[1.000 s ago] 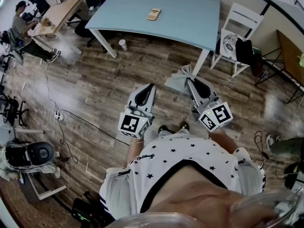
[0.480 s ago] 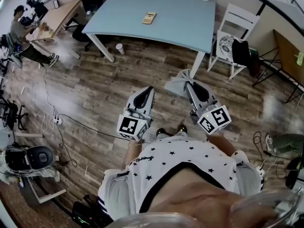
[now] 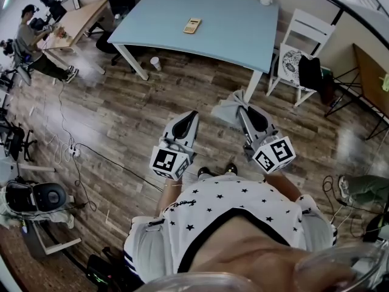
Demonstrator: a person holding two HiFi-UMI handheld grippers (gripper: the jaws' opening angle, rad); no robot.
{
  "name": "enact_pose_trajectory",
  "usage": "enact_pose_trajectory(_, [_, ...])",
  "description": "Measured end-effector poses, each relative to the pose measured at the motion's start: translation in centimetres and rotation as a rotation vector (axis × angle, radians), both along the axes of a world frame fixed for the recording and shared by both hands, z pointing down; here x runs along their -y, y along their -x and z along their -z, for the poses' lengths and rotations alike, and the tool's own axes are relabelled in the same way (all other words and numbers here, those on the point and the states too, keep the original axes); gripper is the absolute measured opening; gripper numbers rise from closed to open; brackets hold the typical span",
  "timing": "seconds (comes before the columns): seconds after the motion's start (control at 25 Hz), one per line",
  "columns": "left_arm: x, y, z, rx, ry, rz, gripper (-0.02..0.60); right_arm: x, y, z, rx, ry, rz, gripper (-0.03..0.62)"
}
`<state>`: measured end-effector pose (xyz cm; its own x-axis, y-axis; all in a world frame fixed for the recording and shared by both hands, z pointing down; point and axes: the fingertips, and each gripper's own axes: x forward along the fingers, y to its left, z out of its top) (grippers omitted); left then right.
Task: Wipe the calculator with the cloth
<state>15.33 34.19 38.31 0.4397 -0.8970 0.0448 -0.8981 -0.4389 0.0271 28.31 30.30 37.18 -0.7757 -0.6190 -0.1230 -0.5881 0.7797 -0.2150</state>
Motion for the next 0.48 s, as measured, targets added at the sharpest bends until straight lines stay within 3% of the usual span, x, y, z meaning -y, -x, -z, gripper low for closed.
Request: enact_pose_trajectory(0.48, [0.2, -0.6, -0.2, 0.020, -0.006, 0.089, 0.031, 1.4, -0.5, -0.6, 0.022, 0.001, 0.078, 0.031])
